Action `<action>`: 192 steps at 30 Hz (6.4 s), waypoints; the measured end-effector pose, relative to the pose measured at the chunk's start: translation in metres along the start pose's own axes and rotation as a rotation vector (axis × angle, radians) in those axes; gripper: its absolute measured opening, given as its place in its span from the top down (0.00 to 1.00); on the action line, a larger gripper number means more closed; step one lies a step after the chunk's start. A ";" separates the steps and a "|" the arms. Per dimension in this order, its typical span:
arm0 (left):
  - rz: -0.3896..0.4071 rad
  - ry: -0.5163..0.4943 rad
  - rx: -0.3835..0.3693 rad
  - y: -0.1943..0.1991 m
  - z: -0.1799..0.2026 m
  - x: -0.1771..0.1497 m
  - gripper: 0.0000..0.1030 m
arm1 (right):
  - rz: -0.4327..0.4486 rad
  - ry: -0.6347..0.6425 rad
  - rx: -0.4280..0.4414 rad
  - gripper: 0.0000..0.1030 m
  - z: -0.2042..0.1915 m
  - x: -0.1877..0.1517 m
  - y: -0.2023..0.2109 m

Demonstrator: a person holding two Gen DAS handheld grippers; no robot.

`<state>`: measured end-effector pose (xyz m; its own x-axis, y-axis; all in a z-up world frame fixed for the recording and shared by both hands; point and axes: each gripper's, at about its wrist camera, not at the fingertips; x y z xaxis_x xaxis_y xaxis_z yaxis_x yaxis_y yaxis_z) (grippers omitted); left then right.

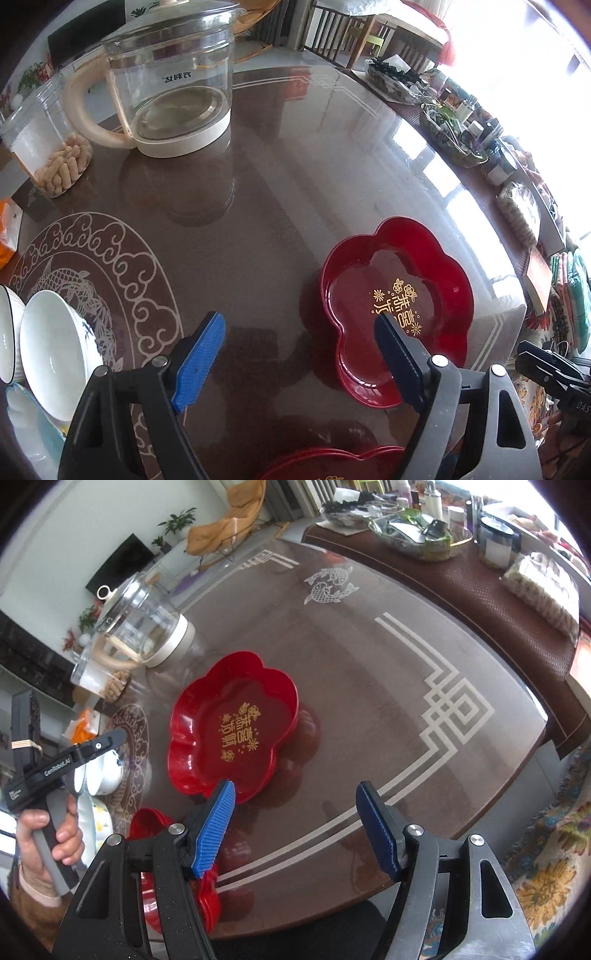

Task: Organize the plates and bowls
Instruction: 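Grasp the rim of the two stacked red plates with the right gripper and lift, then carry the stacked plates onto the third red plate and lower them, then open the right gripper and pull it back from the plate stack, then reach the left gripper to the blue scalloped bowl and grasp its rim, then slide the scalloped bowl toward the red plates and open the left gripper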

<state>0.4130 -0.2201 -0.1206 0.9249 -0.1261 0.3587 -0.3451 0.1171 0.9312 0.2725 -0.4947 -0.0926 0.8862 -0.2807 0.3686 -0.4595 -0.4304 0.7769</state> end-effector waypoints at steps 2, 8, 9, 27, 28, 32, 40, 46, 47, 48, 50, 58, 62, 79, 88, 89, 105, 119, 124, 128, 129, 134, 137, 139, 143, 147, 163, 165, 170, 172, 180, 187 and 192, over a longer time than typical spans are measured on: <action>-0.013 -0.016 0.018 -0.014 0.009 0.008 0.24 | -0.003 -0.012 0.003 0.30 0.000 0.007 -0.009; -0.031 -0.038 0.043 -0.045 0.025 0.028 0.33 | -0.065 0.010 -0.021 0.31 -0.007 0.019 -0.046; -0.040 -0.047 0.047 -0.050 0.028 0.029 0.39 | -0.071 0.016 -0.024 0.31 -0.008 0.020 -0.052; 0.103 0.000 -0.059 0.041 0.004 0.005 0.89 | 0.004 0.187 0.007 0.90 -0.055 0.005 -0.011; 0.114 0.001 -0.060 0.054 -0.001 -0.001 0.89 | 0.008 0.197 0.023 0.89 -0.063 0.000 -0.002; 0.142 0.006 -0.040 0.095 -0.023 -0.034 0.89 | 0.004 0.236 0.073 0.88 -0.094 -0.029 0.020; 0.157 0.021 0.023 0.116 -0.046 -0.127 0.89 | -0.052 0.253 0.131 0.88 -0.120 -0.098 0.013; 0.135 0.044 0.033 0.098 -0.046 -0.176 0.89 | -0.079 0.251 0.071 0.88 -0.114 -0.117 -0.010; 0.128 0.045 0.033 0.096 -0.046 -0.183 0.89 | -0.079 0.259 0.050 0.88 -0.113 -0.117 -0.013; 0.124 0.047 0.032 0.093 -0.045 -0.188 0.89 | -0.082 0.265 0.033 0.88 -0.111 -0.117 -0.017; 0.127 0.042 0.045 0.090 -0.044 -0.198 0.89 | -0.081 0.281 0.010 0.88 -0.109 -0.117 -0.022; 0.137 0.018 0.102 0.083 -0.047 -0.207 0.89 | -0.066 0.383 -0.053 0.88 -0.118 -0.132 -0.041; 0.146 -0.014 0.139 0.081 -0.043 -0.209 0.89 | -0.058 0.400 -0.075 0.88 -0.117 -0.136 -0.048; 0.276 0.076 0.211 0.120 -0.068 -0.236 0.24 | 0.070 0.360 -0.024 0.55 -0.113 -0.135 -0.015; 0.100 0.025 -0.081 0.093 -0.045 -0.287 0.24 | 0.017 0.242 0.099 0.45 -0.091 -0.161 -0.001; 0.091 0.015 -0.091 0.090 -0.038 -0.291 0.24 | 0.003 0.232 0.107 0.45 -0.087 -0.165 0.000; 0.151 0.155 -0.161 0.080 -0.059 -0.263 0.24 | -0.173 0.438 -0.012 0.44 -0.106 -0.230 -0.045; 0.174 0.105 -0.113 0.035 -0.020 -0.159 0.24 | -0.045 0.307 -0.076 0.44 -0.094 -0.175 -0.066; 0.192 0.118 -0.096 0.039 -0.018 -0.141 0.23 | 0.003 0.201 -0.118 0.44 -0.068 -0.126 -0.071; 0.216 0.103 -0.061 0.060 -0.033 -0.183 0.22 | 0.051 0.166 -0.080 0.44 -0.055 -0.137 -0.037; 0.214 0.103 -0.052 0.064 -0.038 -0.196 0.22 | 0.059 0.152 -0.069 0.44 -0.052 -0.143 -0.030; 0.217 0.118 -0.010 0.087 -0.062 -0.262 0.22 | 0.117 0.131 -0.026 0.42 -0.067 -0.166 -0.009; 0.238 0.106 0.031 0.106 -0.077 -0.290 0.22 | 0.117 0.211 0.005 0.42 -0.107 -0.176 -0.012; 0.257 0.103 0.078 0.121 -0.092 -0.305 0.22 | 0.096 0.289 0.036 0.41 -0.137 -0.185 -0.016; 0.305 0.175 0.179 0.148 -0.137 -0.323 0.17 | 0.035 0.449 0.076 0.36 -0.190 -0.205 -0.036; 0.349 0.302 0.306 0.165 -0.188 -0.335 0.09 | -0.049 0.536 0.107 0.36 -0.225 -0.217 -0.062; 0.265 0.501 0.300 0.124 -0.311 -0.286 0.09 | -0.164 0.674 0.209 0.30 -0.322 -0.184 -0.121; 0.237 0.501 0.298 0.113 -0.320 -0.269 0.10 | -0.170 0.646 0.201 0.30 -0.329 -0.167 -0.132; 0.179 0.499 0.294 0.083 -0.335 -0.246 0.26 | -0.253 0.534 0.207 0.31 -0.336 -0.134 -0.175; 0.159 0.501 0.274 0.074 -0.338 -0.243 0.36 | -0.268 0.518 0.182 0.32 -0.337 -0.131 -0.191; 0.127 0.511 0.224 0.054 -0.339 -0.242 0.75 | -0.286 0.506 0.136 0.62 -0.340 -0.142 -0.231; 0.133 0.554 0.161 0.053 -0.338 -0.251 0.89 | -0.275 0.544 0.128 0.85 -0.347 -0.149 -0.236; 0.168 0.509 0.170 0.073 -0.308 -0.265 0.89 | -0.264 0.554 0.147 0.85 -0.336 -0.152 -0.219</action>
<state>0.1913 0.1252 -0.1675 0.8004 0.3772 0.4658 -0.4764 -0.0714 0.8763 0.2583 -0.0697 -0.1471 0.8520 0.3205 0.4140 -0.1892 -0.5488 0.8143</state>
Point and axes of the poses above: each gripper's, at about its wrist camera, not at the fingertips, and y roughly against the way its jaws point, z to its right, x to its top, and after that the axes turned 8 degrees about x, right-handed
